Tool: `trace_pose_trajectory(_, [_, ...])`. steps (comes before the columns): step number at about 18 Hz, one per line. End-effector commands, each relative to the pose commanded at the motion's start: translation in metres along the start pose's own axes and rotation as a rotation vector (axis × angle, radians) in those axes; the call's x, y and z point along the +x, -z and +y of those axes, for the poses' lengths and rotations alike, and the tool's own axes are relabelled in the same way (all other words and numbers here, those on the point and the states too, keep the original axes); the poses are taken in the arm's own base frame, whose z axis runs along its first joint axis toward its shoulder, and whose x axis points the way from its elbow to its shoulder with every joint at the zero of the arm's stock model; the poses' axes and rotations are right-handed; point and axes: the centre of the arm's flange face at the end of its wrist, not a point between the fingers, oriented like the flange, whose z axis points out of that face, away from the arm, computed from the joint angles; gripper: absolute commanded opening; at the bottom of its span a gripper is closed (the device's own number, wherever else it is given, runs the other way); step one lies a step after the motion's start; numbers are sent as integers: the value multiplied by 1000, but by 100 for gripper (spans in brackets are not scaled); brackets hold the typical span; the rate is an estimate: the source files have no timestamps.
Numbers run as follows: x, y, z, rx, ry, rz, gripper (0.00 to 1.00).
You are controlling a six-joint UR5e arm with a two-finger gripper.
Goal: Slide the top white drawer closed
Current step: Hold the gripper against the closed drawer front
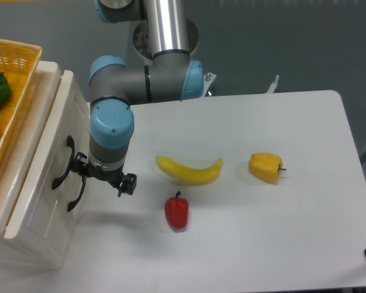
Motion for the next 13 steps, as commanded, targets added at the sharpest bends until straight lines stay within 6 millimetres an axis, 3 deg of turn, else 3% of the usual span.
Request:
trace_pose_trajectory(10, [5,-1,-1,-1,-12,-1,100])
trace_pose_trajectory(13, [-9,7,0,12,-2,-9,100])
